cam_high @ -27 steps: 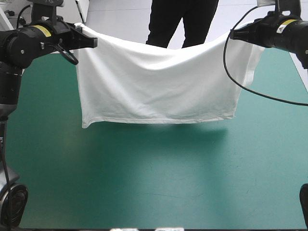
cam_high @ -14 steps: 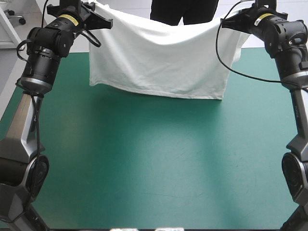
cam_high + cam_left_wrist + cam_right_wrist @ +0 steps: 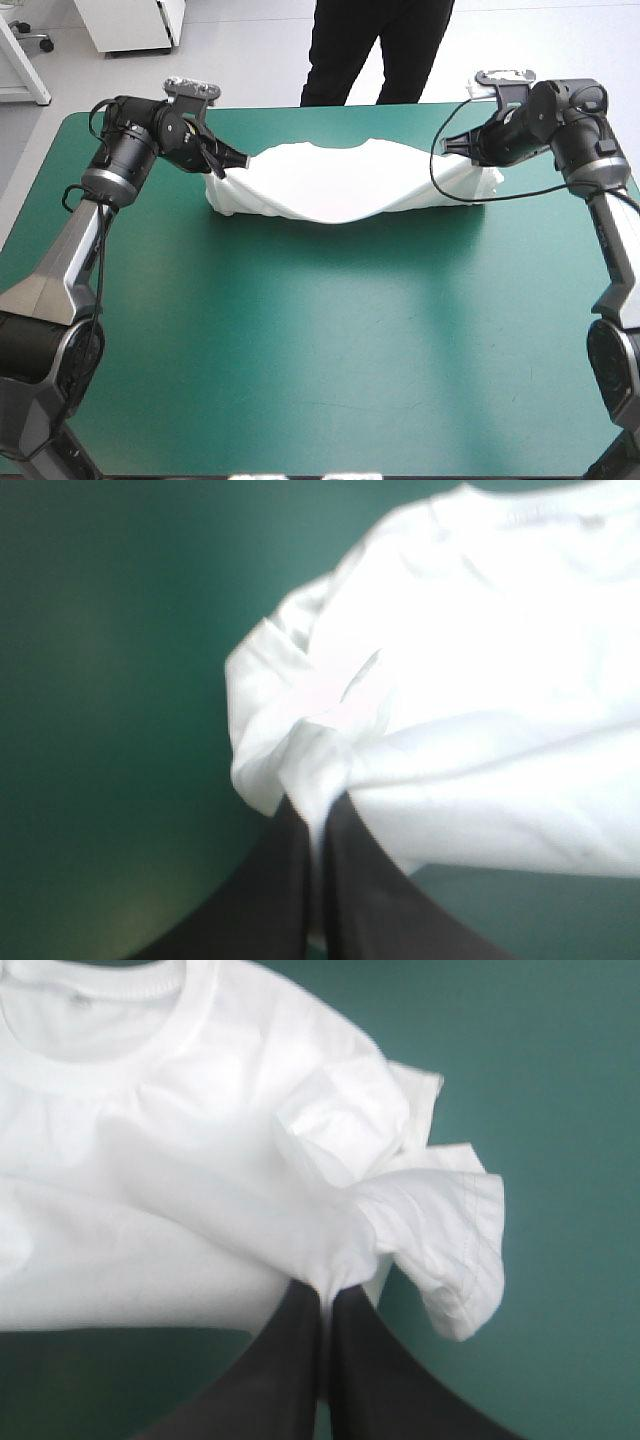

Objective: Fold the cloth

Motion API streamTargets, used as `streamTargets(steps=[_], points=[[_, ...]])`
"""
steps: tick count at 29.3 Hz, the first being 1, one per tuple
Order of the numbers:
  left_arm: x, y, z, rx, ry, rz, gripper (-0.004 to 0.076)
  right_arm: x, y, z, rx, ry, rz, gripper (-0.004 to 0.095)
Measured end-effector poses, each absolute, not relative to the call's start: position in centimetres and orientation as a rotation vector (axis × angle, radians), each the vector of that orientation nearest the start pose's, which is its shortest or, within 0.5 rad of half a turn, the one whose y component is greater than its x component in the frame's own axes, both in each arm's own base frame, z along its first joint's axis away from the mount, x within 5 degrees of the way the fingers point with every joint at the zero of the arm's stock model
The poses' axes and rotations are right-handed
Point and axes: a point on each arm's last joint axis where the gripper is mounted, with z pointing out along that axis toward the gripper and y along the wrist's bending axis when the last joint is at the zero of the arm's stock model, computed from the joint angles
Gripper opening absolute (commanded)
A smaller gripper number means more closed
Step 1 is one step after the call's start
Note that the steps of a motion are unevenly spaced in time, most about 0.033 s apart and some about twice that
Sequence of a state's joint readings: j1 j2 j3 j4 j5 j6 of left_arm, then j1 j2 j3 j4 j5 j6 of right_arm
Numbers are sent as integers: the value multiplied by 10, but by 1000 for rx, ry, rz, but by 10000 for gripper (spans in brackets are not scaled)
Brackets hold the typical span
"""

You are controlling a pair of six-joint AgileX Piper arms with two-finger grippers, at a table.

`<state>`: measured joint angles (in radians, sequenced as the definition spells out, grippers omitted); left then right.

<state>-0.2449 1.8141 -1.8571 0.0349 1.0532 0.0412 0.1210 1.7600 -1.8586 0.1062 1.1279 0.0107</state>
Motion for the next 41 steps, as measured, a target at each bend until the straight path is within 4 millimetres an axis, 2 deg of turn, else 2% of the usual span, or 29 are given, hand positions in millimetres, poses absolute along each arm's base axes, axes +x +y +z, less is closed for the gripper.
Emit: streamTargets(steps=[1,5,9,14,20,26,31,32,35,37,38,39,41], points=[[384,-94,358,373,2516,-48,-9,373,54,379,-133,2554,192,-17],[354,-88,340,379,2586,-70,-9,350,54,359,-152,2641,214,-17],[321,-83,316,399,2666,-96,-9,325,52,328,-156,2745,237,-17],[289,-79,292,430,2742,-156,-9,294,52,297,-137,2833,290,-17],[254,-73,264,429,2835,-181,-9,254,50,278,-125,2881,330,-17],[231,-69,248,418,2877,-206,-9,226,49,264,-94,2921,385,-17],[226,-68,244,420,2901,-207,3,218,50,257,-93,2938,410,-15],[226,-68,244,421,2904,-207,25,218,50,257,-92,2936,413,-6],[225,-67,244,432,2913,-206,188,219,50,258,-93,2925,417,115],[224,-67,244,458,2918,-206,343,219,50,258,-96,2923,416,278],[223,-67,244,470,2924,-205,392,219,50,258,-97,2925,416,354],[222,-67,244,478,2935,-205,493,218,50,258,-99,2929,417,465],[220,-67,243,489,2954,-205,576,217,50,258,-107,2944,419,581]])
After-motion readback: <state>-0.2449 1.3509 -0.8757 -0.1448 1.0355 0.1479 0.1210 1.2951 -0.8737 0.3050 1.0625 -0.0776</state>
